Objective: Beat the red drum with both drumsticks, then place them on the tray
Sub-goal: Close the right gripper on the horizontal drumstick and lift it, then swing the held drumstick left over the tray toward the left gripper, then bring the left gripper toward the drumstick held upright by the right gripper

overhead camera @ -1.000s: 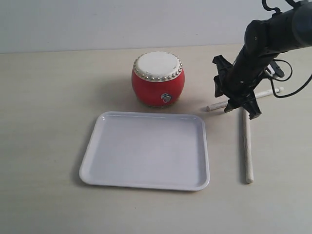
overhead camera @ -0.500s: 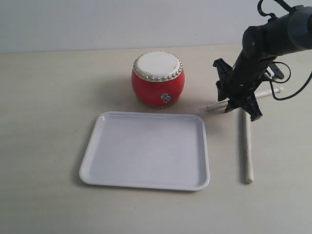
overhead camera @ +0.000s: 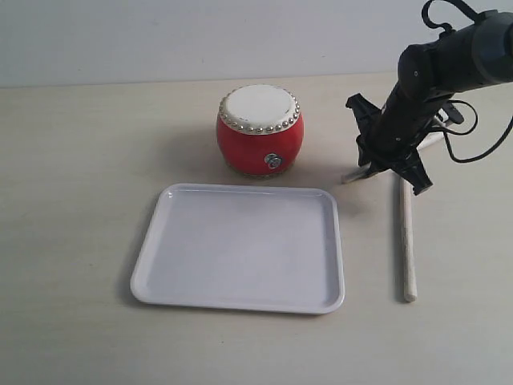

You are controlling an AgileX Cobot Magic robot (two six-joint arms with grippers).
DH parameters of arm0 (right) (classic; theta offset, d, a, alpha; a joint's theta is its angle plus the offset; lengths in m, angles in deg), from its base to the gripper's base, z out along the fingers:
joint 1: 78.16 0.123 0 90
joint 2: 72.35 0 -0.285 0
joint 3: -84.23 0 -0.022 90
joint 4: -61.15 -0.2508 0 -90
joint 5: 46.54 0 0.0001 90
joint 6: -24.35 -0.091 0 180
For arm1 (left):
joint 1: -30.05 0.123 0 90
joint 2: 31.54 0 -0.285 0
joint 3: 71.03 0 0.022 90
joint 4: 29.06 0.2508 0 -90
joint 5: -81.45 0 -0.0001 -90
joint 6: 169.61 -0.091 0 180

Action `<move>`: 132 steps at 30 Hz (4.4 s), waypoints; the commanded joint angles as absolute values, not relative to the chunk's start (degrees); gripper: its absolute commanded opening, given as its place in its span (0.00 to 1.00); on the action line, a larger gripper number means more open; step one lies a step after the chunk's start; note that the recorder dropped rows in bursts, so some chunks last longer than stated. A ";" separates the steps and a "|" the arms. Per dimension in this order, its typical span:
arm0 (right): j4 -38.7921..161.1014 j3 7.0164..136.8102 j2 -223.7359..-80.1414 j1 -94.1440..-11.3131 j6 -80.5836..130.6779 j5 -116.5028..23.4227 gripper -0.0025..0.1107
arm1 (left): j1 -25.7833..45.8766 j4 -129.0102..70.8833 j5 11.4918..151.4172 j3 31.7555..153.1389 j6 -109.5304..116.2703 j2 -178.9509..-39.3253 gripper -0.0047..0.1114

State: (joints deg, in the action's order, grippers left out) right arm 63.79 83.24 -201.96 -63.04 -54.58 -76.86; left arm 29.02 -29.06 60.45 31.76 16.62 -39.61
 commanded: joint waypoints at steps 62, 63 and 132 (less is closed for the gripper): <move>-6.68 62.95 -176.03 -59.90 91.77 -116.50 0.02 | 28.77 -27.07 89.15 31.76 48.17 -39.33 0.04; -7.25 62.17 -176.03 -58.85 92.19 -116.50 0.02 | 28.77 -27.07 88.04 31.76 55.55 -39.33 0.04; -2.68 60.55 -165.49 -55.68 69.55 -99.99 0.02 | 2.16 -24.24 55.31 86.96 42.58 -115.03 0.04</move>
State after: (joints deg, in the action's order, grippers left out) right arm -7.09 60.66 -165.97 -55.35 74.12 -102.58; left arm -1.96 -16.85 50.55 89.95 46.98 -112.02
